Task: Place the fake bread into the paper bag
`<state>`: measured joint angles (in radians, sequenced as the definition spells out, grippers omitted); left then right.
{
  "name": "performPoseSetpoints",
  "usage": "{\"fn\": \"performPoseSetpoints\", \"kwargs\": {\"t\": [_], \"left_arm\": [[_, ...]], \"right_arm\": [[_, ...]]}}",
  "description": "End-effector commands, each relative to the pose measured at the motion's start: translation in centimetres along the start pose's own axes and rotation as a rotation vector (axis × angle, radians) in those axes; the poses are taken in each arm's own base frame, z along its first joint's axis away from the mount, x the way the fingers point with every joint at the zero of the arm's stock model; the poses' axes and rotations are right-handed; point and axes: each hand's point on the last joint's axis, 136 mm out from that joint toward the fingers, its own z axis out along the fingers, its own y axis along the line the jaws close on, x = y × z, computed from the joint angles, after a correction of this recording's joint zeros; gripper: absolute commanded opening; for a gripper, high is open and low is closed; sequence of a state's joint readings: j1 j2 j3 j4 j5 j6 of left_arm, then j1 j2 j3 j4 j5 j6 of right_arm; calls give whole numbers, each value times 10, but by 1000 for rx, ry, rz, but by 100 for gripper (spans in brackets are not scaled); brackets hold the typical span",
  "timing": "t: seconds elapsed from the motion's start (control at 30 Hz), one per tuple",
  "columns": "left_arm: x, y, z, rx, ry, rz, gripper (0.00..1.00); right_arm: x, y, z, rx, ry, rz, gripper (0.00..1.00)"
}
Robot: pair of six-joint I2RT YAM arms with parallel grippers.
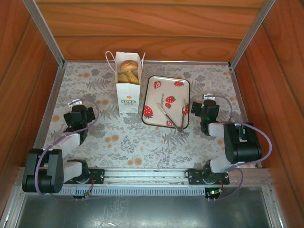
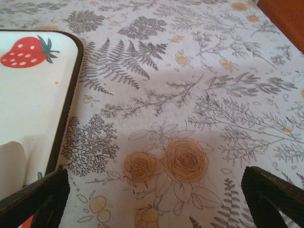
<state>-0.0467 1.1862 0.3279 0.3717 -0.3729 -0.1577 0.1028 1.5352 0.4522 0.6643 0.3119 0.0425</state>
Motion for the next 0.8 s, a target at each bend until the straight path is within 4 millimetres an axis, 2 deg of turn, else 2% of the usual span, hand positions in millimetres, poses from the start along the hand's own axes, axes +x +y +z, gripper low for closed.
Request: {"fn": "performPoseSetpoints", "kwargs": {"t": [0.0, 0.27, 0.37, 0.47, 0.53, 0.7, 0.77], "left_arm": [[-31, -26, 4, 149, -120, 19, 100], [-45, -43, 19, 216, -173, 62, 100], [-39, -40, 21, 204, -216, 53, 100], [-27, -45, 34, 216, -240, 64, 100], [-31, -47, 37, 221, -253, 64, 100], [-33, -26, 51, 134, -192, -16, 100], [-33, -27, 50, 134, -191, -8, 100]], "right_arm": [[-23, -1, 2, -41, -88, 27, 100], [-22, -2, 1, -42, -89, 29, 100], [-24, -2, 1, -43, -91, 30, 100], [-23, -2, 1, -42, -90, 29, 100], [-24, -2, 1, -43, -91, 29, 100], [-23, -2, 1, -44, -90, 30, 100], [-23, -2, 0, -43, -89, 29, 100]]}}
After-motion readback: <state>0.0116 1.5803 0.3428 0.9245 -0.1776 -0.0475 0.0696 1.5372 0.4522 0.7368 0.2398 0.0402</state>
